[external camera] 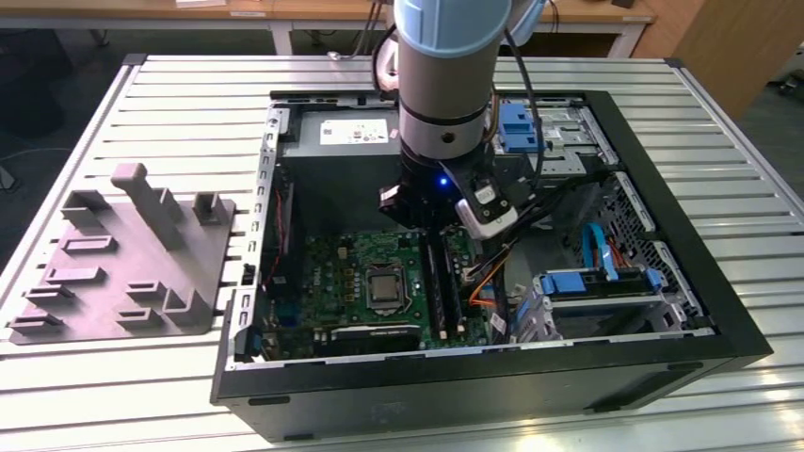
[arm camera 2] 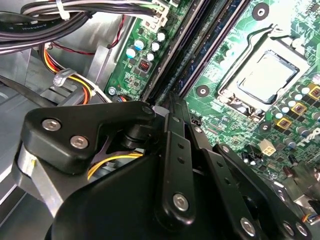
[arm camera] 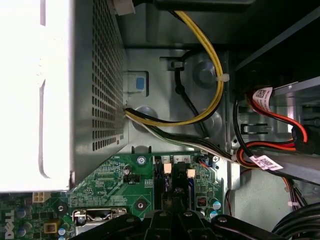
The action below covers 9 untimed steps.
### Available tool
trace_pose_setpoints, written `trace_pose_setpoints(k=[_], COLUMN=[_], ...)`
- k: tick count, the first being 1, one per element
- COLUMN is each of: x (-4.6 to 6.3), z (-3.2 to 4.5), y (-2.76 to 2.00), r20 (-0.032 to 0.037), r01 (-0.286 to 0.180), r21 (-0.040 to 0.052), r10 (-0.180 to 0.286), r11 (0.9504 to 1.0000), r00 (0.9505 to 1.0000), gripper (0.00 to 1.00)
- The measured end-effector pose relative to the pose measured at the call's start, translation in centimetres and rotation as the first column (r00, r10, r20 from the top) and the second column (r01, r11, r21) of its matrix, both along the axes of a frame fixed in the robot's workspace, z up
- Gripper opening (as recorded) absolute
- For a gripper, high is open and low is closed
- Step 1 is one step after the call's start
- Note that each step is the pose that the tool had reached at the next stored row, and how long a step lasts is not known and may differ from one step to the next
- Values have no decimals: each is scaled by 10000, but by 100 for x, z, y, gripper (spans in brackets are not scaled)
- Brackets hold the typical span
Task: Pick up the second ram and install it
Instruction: 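Press down the second ram until it locks into place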
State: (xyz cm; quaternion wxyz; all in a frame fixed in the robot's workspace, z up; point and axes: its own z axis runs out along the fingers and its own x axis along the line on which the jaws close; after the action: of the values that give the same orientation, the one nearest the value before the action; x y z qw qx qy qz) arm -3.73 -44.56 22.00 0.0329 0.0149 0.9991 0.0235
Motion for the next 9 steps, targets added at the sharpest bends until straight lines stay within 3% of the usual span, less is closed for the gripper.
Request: trace_pose_setpoints(k=[9], x=[0], z=[-34], y=[0], r20=[0], r01=[0], r21=[-3], r10=[0], r11=[10000], r00=[10000], gripper=[10])
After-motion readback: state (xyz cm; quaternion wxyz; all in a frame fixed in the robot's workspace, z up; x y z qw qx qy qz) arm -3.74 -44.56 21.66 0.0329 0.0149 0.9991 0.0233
